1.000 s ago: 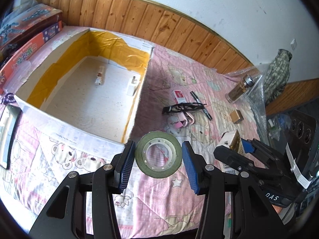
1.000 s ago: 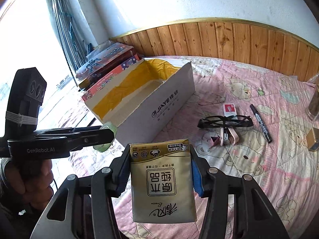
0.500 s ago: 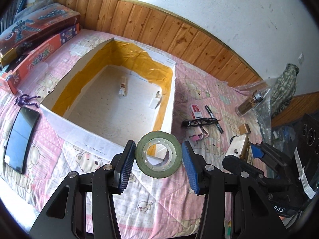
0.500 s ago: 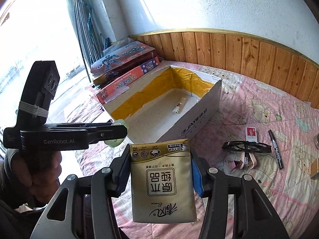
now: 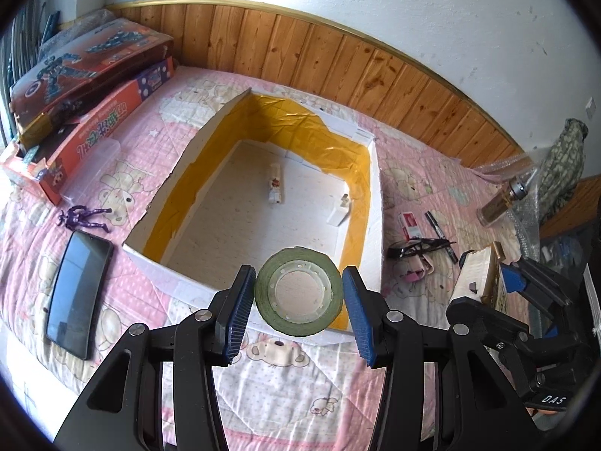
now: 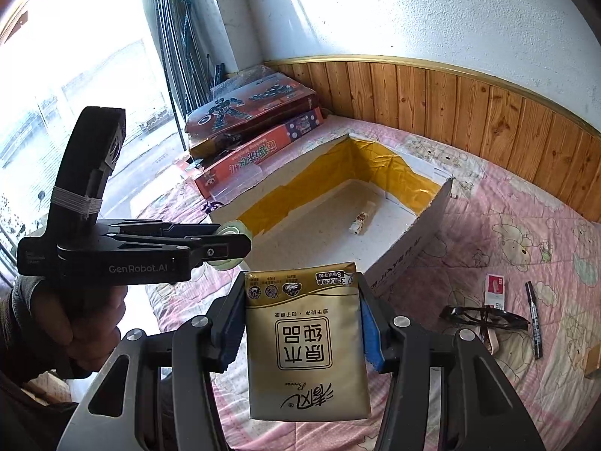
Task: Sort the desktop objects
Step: 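Carry the tape roll and tissue pack in both tools over the box, then open the right tool to drop the tissue pack while the left tool releases the tape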
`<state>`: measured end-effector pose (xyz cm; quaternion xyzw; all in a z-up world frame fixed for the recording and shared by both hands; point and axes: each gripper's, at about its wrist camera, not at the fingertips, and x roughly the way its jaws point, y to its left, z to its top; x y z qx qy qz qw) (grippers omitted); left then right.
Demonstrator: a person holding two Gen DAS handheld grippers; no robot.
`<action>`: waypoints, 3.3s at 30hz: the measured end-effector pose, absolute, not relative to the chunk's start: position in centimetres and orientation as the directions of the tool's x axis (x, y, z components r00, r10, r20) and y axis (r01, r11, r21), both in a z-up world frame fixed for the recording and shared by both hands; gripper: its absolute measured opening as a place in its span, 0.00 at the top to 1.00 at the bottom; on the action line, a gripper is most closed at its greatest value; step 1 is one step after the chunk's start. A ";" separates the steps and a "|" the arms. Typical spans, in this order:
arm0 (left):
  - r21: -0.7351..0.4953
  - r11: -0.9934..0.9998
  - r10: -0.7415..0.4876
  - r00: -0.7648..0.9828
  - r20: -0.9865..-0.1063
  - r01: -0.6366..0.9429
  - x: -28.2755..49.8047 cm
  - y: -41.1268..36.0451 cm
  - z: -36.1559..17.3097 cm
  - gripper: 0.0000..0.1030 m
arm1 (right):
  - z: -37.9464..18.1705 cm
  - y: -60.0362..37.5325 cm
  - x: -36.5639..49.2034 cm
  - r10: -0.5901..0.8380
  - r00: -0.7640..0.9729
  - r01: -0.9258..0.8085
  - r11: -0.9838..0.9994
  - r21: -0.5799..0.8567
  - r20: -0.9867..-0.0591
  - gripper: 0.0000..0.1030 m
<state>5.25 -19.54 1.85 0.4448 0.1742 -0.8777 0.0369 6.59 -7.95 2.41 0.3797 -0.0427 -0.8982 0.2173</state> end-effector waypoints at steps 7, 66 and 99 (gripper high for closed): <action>-0.230 -0.948 0.060 -0.589 -0.806 0.219 4.2 -20.9 1.7 0.52 | 2.8 -9.3 4.5 -0.436 -0.595 0.391 -0.891 0.231 -0.675 0.48; -0.340 -0.922 0.249 -0.393 -0.885 0.182 -4.4 -27.8 -4.2 0.52 | -7.2 -13.7 -21.5 -0.438 -0.312 0.114 -0.898 0.424 -0.843 0.48; -0.243 -0.949 0.181 -0.283 -0.942 0.201 -7.0 -27.6 -5.5 0.50 | -9.1 -14.4 -25.5 -0.442 -0.329 0.153 -0.897 0.415 -0.834 0.26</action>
